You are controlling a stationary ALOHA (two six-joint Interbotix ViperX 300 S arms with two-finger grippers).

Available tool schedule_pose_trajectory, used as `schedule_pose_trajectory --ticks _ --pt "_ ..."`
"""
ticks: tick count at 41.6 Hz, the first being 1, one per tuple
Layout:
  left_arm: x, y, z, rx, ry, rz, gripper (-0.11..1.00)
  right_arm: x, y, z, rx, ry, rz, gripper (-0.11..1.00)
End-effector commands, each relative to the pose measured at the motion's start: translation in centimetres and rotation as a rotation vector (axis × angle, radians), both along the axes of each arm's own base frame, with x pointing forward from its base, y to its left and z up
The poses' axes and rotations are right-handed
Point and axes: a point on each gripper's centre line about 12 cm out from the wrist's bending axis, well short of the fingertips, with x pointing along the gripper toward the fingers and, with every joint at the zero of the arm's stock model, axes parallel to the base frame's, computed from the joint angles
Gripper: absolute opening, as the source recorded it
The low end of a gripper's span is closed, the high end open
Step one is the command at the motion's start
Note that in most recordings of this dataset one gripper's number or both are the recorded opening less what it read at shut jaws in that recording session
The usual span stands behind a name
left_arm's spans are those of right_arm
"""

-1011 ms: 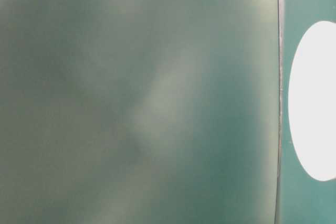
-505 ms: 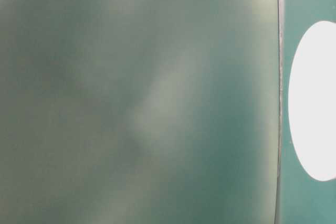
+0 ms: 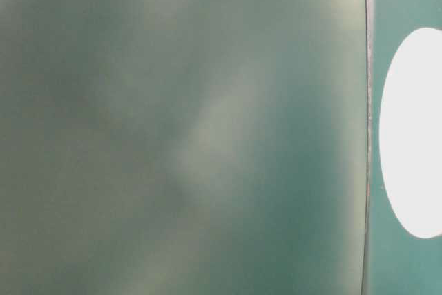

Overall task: Grip the spoon and scoop the red block from the bowl with right arm.
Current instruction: 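Lower the open right gripper around the pink spoon handle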

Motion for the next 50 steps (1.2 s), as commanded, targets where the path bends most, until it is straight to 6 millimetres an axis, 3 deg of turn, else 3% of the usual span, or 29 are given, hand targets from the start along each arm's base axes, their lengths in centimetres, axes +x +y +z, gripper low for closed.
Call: schedule_pose_trajectory --ticks 1,33,50 --pt "0.27 -0.02 0.83 0.004 -0.021 -0.002 0.03 0.13 0.14 0.31 0.007 -0.018 0.0 0.47" --pt "0.25 -0.02 0.76 0.003 -0.015 -0.002 0.03 0.23 0.07 0.56 -0.003 -0.042 0.002 0.46" --pt "0.25 -0.02 0.76 0.005 -0.015 -0.002 0.03 0.22 0.09 0.54 -0.004 -0.041 0.003 0.26"
